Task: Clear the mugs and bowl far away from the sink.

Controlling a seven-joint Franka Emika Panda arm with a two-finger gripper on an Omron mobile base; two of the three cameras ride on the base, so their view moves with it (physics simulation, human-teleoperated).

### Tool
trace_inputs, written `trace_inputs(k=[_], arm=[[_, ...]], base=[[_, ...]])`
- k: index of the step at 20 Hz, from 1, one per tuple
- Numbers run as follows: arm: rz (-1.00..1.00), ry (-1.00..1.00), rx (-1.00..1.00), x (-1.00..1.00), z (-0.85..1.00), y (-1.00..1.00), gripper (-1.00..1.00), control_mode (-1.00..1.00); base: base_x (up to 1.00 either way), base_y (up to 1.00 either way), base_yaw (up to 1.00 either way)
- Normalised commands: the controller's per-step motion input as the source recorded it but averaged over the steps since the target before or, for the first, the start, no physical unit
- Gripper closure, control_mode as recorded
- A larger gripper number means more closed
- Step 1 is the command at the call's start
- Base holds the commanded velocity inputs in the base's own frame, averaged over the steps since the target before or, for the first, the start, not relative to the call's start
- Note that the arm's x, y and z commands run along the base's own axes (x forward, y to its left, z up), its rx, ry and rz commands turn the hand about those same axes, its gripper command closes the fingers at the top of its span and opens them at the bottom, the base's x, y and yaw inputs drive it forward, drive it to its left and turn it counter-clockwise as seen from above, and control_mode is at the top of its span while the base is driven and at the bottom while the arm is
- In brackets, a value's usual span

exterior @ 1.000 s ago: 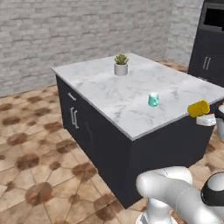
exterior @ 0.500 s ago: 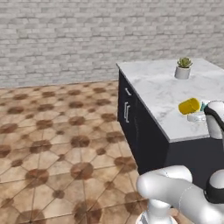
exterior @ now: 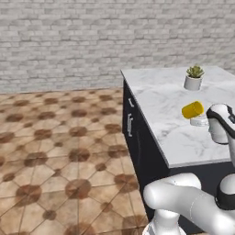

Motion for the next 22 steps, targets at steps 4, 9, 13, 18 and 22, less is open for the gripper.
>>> trace_inputs(k=[4,9,13,18,22], arm=[[0.0,0.0,0.0,0.0,0.0,0.0,1.0,1.0],[0.0,0.06,0.0,0.01,0.0,-0.01,1.0,-1.0],[0.0,0.43,-0.02,0.14,-0.02,0.0,1.0,-1.0],[0.0,0.34,-0.08,0.03,-0.19,0.0,1.0,-1.0],[0.0,0.25,-0.14,0.02,-0.29,0.01,1.0,-1.0]], base=[[0.26,-0.4,0.05],[0.09,-0.09,0.0],[0.0,0.0,0.0],[0.0,0.0,0.0],[0.0,0.0,0.0]])
